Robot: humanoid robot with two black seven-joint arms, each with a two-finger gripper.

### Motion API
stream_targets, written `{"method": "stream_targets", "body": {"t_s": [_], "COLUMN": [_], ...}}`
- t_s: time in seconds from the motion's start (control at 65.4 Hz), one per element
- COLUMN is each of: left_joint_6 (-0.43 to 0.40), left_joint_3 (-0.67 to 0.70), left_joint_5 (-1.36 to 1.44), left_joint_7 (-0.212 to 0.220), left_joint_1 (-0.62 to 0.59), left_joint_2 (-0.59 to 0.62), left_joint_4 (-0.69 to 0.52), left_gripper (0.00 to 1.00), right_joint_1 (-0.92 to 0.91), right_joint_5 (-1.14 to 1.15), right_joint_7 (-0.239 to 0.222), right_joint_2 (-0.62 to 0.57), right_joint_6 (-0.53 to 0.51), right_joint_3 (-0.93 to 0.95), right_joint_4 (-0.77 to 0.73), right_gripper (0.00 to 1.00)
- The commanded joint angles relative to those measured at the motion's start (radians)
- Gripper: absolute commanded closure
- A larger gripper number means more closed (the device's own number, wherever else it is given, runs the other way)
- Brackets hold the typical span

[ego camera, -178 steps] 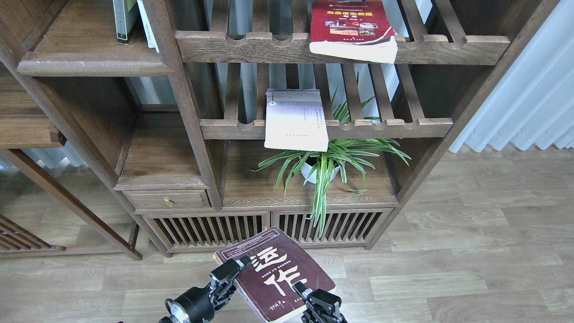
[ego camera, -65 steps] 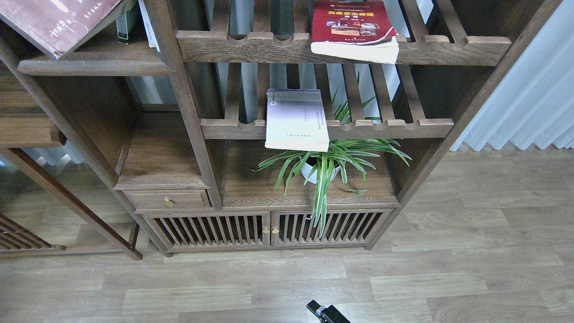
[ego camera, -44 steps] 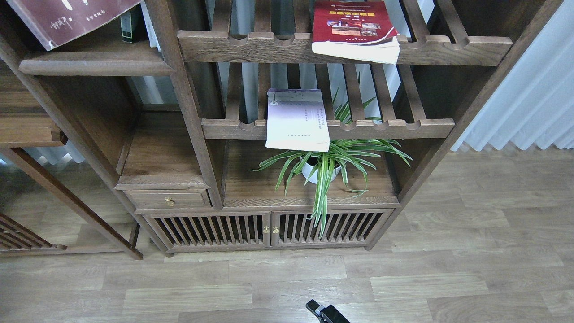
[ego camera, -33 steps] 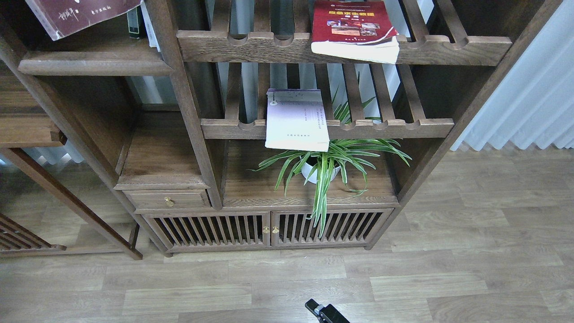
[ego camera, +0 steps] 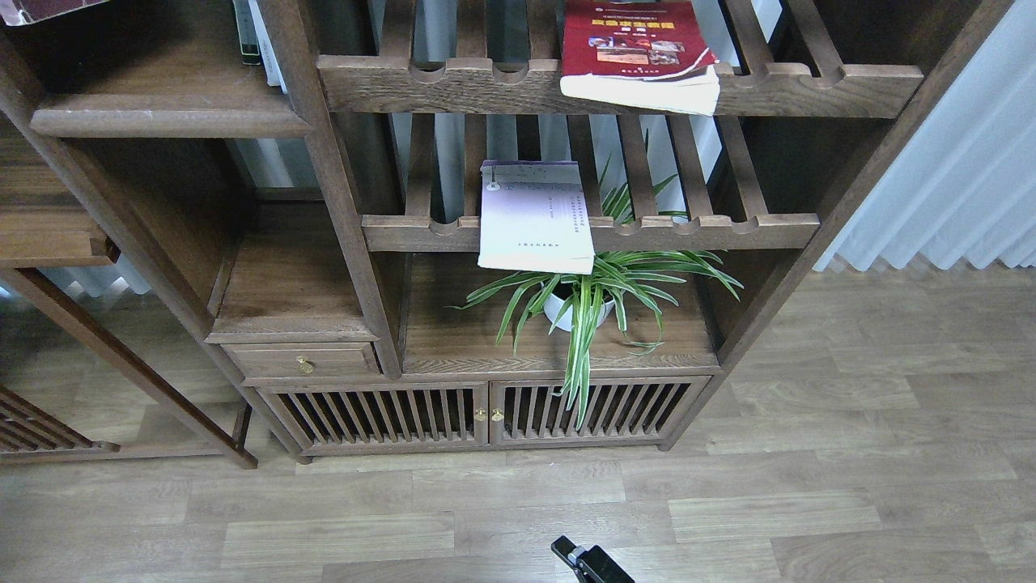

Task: Organize books on shelf

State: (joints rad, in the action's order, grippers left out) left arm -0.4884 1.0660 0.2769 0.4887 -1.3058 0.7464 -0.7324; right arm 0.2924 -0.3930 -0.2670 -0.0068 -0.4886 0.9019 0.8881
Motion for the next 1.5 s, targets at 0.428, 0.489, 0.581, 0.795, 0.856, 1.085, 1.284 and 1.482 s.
{"method": "stream_targets", "body": {"t_s": [0.428, 0.489, 0.581, 0.795, 0.856, 1.085, 1.284, 1.482], "left_joint_6": [0.0, 0.0, 0.0, 0.0, 0.0, 0.0, 0.0, 0.0], "left_joint_3": [-0.054, -0.054, -0.049, -0.038, -0.035, -0.044, -0.063, -0.047], "left_joint_5": [0.091, 0.087, 0.076, 0.008, 0.01, 0.217, 0.278, 0.268], "left_joint_7": [0.0, -0.053, -0.121, -0.24, -0.242, -0.23, -0.223, -0.223], "left_joint_1": [-0.128, -0.128, -0.138, -0.138, -0.133, -0.145, -0.145, -0.118], "left_joint_2": [-0.199, -0.214, -0.246, -0.294, -0.295, -0.334, -0.394, -0.41], "left_joint_4": [0.229, 0.266, 0.34, 0.423, 0.426, 0.403, 0.384, 0.277], "left_gripper": [0.93, 0.93, 0.92, 0.92, 0.92, 0.89, 0.64, 0.06], "right_joint_1": [-0.091, -0.099, -0.108, -0.111, -0.108, -0.099, -0.099, -0.107], "right_joint_5": [-0.001, -0.003, -0.003, -0.007, -0.015, -0.032, -0.032, -0.032], "right_joint_7": [0.074, 0.075, 0.078, 0.081, 0.081, 0.083, 0.081, 0.097], "right_joint_2": [-0.001, -0.001, -0.001, -0.002, -0.004, -0.009, -0.007, -0.004], "right_joint_6": [0.0, 0.0, 0.0, 0.0, 0.0, 0.0, 0.0, 0.0], "right_joint_3": [0.005, 0.003, 0.005, 0.005, 0.006, 0.006, 0.005, 0.008], "right_joint_4": [0.0, 0.002, 0.002, 0.002, 0.002, 0.002, 0.002, 0.003], "right_gripper": [0.0, 0.0, 0.0, 0.0, 0.0, 0.0, 0.0, 0.0]}}
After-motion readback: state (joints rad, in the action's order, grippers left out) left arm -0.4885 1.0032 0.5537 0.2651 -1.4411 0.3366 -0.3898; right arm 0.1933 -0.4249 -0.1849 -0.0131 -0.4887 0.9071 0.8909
